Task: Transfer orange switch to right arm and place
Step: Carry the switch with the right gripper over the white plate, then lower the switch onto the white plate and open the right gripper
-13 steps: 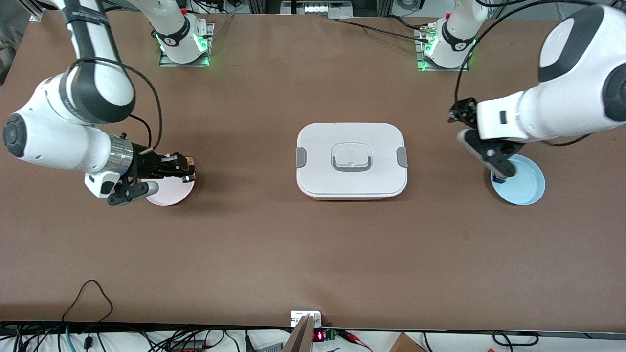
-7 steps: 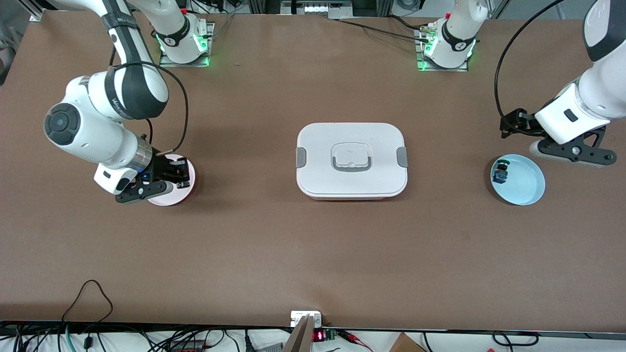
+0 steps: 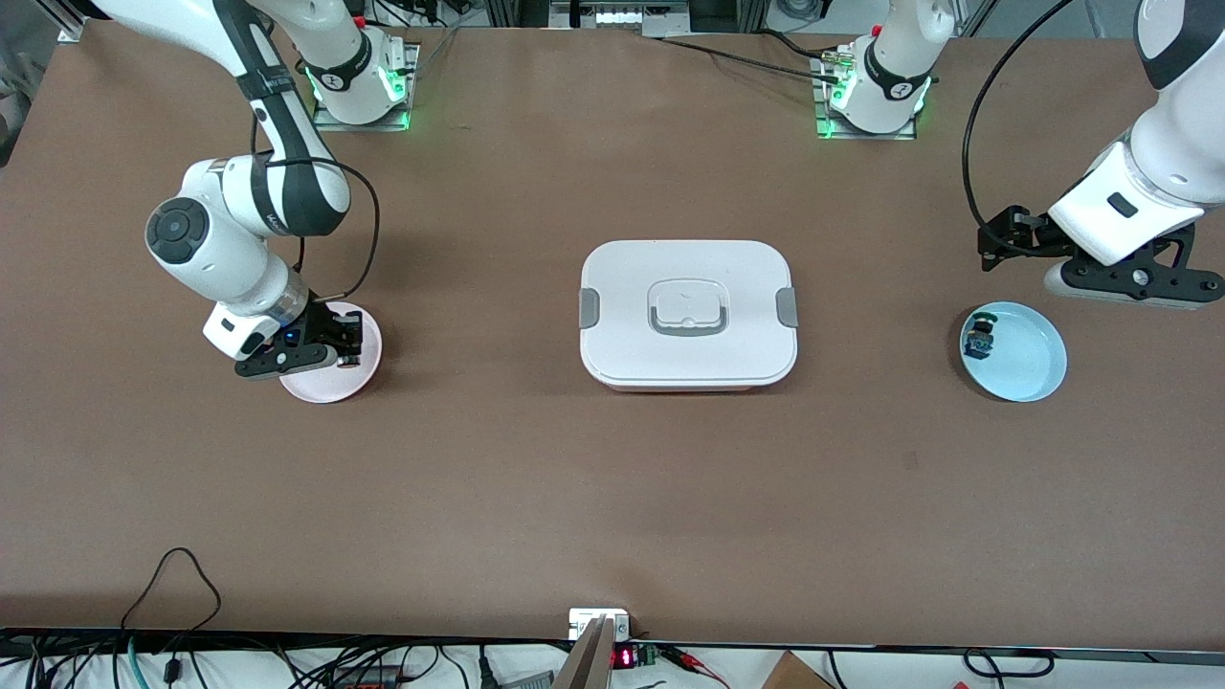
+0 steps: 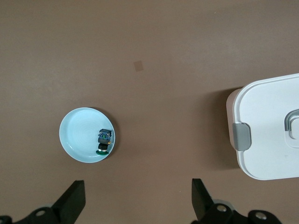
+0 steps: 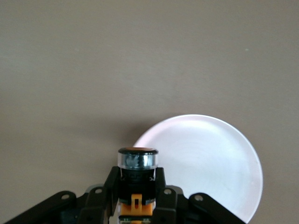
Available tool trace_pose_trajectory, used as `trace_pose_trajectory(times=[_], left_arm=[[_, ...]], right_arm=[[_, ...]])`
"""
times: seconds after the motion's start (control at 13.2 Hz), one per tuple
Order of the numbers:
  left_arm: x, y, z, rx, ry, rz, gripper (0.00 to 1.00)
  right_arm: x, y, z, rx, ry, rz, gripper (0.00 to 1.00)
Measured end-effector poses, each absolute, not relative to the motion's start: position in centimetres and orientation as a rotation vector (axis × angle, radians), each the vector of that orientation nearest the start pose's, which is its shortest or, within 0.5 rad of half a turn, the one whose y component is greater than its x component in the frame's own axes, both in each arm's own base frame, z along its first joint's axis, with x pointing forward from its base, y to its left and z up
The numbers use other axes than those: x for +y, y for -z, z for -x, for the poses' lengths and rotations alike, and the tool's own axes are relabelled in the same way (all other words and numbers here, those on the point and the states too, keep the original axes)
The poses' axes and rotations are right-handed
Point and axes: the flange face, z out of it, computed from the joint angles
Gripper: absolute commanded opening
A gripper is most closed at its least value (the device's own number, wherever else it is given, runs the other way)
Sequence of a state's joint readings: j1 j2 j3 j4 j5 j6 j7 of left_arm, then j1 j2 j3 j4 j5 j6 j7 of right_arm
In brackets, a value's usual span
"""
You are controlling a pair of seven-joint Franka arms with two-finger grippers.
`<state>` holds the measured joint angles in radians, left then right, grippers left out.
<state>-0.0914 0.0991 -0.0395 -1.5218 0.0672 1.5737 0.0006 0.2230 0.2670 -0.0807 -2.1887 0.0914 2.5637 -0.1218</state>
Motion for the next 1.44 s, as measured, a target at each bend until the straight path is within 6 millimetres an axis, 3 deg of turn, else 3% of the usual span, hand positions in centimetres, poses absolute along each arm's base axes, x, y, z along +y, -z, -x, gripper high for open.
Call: trace_pose_trajectory(times=[0.38,0.76,0.91,0.98,1.06,1.29,1.36,1.44], left_arm=[[-6.0,-59.2,-58.1,0.162,-0.063,3.083,1.0],[-4.8,-59.2,-58.2,0.129,-0.065,3.085,1.0],[-4.8,-59.1,-58.2,0.13,-0.067,3.086,1.0],[-5.1,-59.1,-58.2,0.136,-0.067,3.086,1.0],[-5.3,-59.1,-58.2,0.144,-0.067,3.086,1.0],[-5.3,-59.1,-58.2,0.144,-0.067,3.086,1.0],[-5.2,-59.1,-58.2,0.14,-0.067,3.086,1.0],[-5.0,-59.1,-58.2,0.135,-0.067,3.086,1.0]], right_arm=[[3.6,-24.6,-54.7,-0.313,0.21,3.109,0.0],[3.0,-21.5,-54.2,-0.307,0.247,3.122,0.0],[3.0,-20.4,-54.1,-0.298,0.248,3.126,0.05],[3.0,-20.0,-54.2,-0.282,0.26,3.127,0.16],[3.2,-19.7,-54.1,-0.266,0.262,3.128,0.47],[3.8,-19.6,-54.1,-0.256,0.268,3.124,0.93],[3.9,-19.6,-54.1,-0.257,0.27,3.123,1.0],[3.9,-19.8,-54.2,-0.257,0.277,3.122,1.0]])
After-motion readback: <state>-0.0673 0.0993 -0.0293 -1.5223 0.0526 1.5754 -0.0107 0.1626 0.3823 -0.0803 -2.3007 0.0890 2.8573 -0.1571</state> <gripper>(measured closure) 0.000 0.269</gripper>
